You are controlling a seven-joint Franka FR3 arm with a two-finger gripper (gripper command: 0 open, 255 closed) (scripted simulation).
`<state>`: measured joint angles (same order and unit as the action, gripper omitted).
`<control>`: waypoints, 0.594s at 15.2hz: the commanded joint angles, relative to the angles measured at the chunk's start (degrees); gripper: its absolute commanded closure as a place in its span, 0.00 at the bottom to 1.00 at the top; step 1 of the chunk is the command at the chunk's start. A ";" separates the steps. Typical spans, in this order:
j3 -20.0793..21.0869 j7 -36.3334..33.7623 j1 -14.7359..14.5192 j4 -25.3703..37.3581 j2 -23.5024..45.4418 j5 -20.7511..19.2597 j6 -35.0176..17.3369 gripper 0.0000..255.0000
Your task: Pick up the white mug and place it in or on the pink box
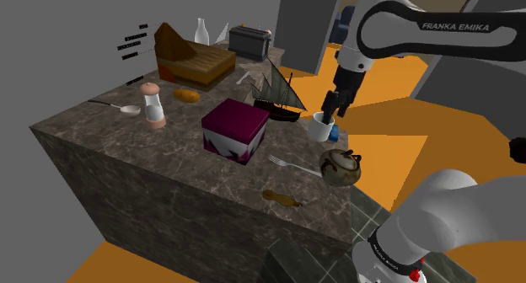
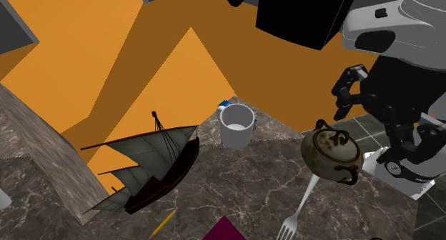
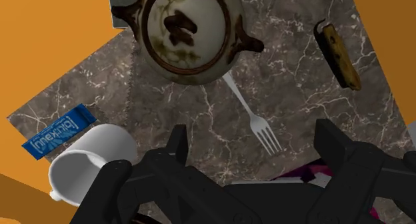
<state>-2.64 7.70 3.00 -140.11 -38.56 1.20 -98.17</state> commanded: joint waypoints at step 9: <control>-6.32 7.41 3.01 2.16 16.62 -4.10 -15.82 0.00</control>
<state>-8.61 14.71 5.92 -138.32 -23.79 -2.76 -112.28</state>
